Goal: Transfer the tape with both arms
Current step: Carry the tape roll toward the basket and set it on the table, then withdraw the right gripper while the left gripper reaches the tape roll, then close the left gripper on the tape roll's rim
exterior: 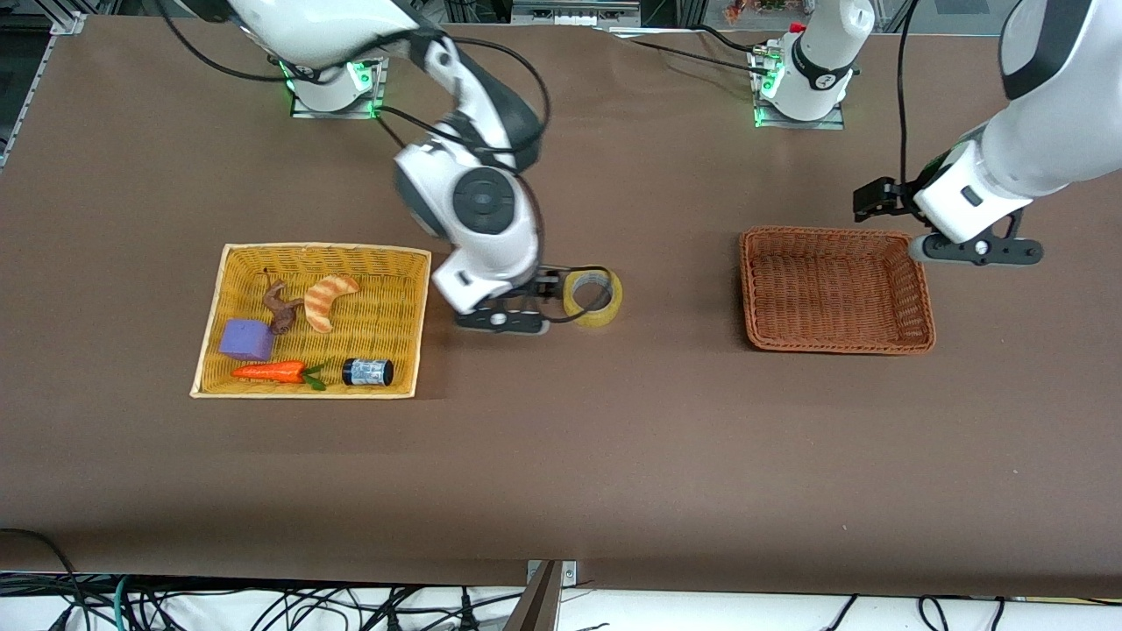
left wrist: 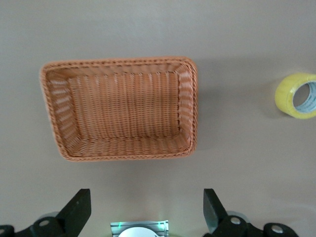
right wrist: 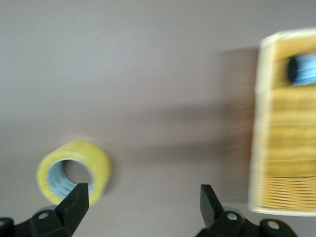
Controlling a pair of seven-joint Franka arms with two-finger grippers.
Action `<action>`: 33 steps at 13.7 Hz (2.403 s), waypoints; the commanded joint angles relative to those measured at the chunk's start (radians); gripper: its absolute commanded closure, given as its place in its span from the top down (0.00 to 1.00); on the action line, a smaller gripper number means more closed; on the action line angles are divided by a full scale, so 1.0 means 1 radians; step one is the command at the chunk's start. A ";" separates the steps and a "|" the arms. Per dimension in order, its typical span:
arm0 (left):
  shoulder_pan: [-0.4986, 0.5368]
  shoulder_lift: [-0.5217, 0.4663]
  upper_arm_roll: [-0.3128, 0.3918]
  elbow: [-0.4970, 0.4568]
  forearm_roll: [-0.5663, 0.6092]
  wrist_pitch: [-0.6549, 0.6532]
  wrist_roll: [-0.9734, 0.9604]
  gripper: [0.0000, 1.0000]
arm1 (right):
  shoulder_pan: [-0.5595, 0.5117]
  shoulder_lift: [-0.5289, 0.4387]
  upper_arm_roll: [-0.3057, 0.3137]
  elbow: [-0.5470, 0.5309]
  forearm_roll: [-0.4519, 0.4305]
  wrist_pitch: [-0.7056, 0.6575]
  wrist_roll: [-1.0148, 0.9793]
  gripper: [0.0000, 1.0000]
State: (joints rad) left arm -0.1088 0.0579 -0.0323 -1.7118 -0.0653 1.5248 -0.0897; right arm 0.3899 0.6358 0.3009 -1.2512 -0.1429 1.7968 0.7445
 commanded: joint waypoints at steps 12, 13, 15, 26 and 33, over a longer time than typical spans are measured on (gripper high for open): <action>-0.146 0.278 -0.264 -0.246 -0.117 0.717 -0.562 1.00 | -0.355 -0.179 -0.241 -0.027 0.075 -0.358 -0.626 1.00; -0.170 0.318 -0.264 -0.244 -0.132 0.774 -0.581 1.00 | -0.358 -0.203 -0.243 -0.028 0.075 -0.369 -0.626 1.00; -0.207 0.394 -0.264 -0.236 -0.145 0.886 -0.637 1.00 | -0.382 -0.273 -0.244 -0.101 0.065 -0.330 -0.623 1.00; -0.273 0.546 -0.261 -0.183 -0.129 0.980 -0.687 0.75 | -0.510 -0.660 -0.238 -0.468 0.083 -0.179 -0.708 1.00; -0.270 0.533 -0.259 -0.184 -0.128 0.977 -0.621 0.00 | -0.511 -0.645 -0.258 -0.452 0.086 -0.240 -0.749 1.00</action>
State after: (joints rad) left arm -0.3712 0.5964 -0.3002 -1.9108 -0.1818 2.5039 -0.7390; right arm -0.1049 -0.0082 0.0474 -1.6943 -0.0714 1.5617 0.0205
